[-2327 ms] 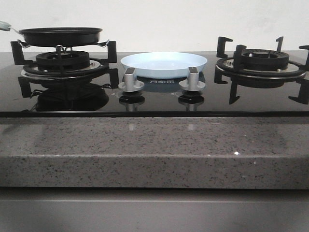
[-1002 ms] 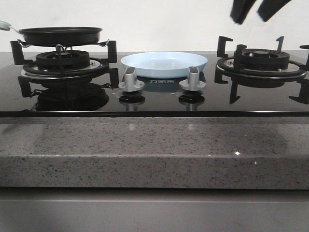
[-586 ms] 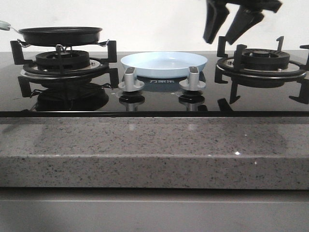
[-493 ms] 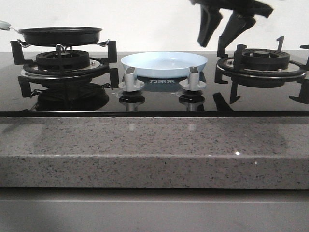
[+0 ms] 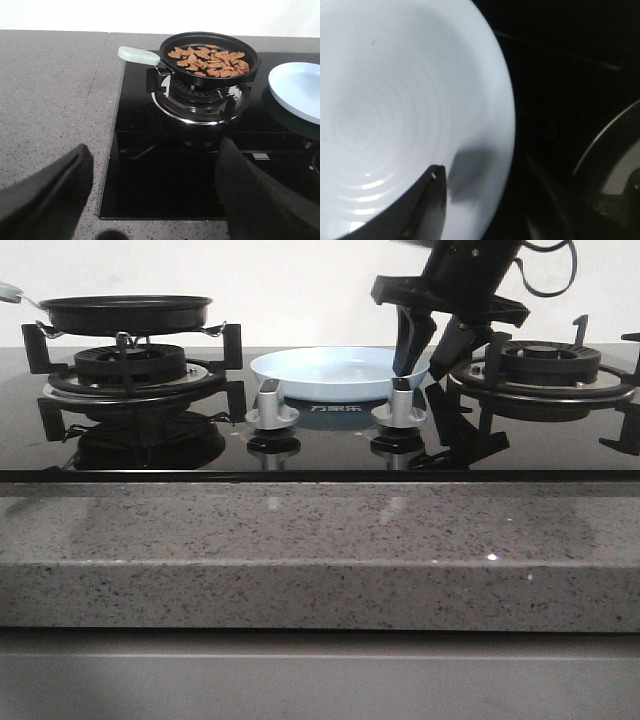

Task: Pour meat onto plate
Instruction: 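Lower the right gripper onto the rim of the light blue plate, then grip the plate rim with the right gripper and lift it up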

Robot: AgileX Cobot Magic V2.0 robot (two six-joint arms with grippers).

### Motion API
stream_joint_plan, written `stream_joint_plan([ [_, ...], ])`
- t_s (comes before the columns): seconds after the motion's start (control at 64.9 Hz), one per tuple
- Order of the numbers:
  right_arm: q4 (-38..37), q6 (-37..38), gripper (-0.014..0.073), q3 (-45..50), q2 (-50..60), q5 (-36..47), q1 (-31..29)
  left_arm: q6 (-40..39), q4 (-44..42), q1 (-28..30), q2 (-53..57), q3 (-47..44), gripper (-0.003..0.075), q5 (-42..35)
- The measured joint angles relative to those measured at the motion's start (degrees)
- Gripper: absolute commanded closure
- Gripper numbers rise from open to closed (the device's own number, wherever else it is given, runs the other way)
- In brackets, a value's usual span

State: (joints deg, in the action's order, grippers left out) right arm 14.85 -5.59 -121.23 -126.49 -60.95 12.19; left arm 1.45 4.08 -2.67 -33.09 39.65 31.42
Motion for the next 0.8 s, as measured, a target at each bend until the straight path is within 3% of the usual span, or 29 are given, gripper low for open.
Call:
stream_joint_plan([
  [0.17,0.23,-0.05,0.0374,-0.33,-0.24,-0.36,-0.14,0.00,0.00,0.00,0.00,0.00,0.0207,-0.09],
  [0.478,1.72,0.19,0.0711,-0.33,-0.34,0.00,-0.14,0.00,0.00,0.00,0.00,0.00,0.0207,-0.09],
  [0.801,1.60,0.42,0.0700,-0.46,1.35,0.81,-0.14,0.00,0.00,0.00,0.00,0.00,0.0207,-0.09],
])
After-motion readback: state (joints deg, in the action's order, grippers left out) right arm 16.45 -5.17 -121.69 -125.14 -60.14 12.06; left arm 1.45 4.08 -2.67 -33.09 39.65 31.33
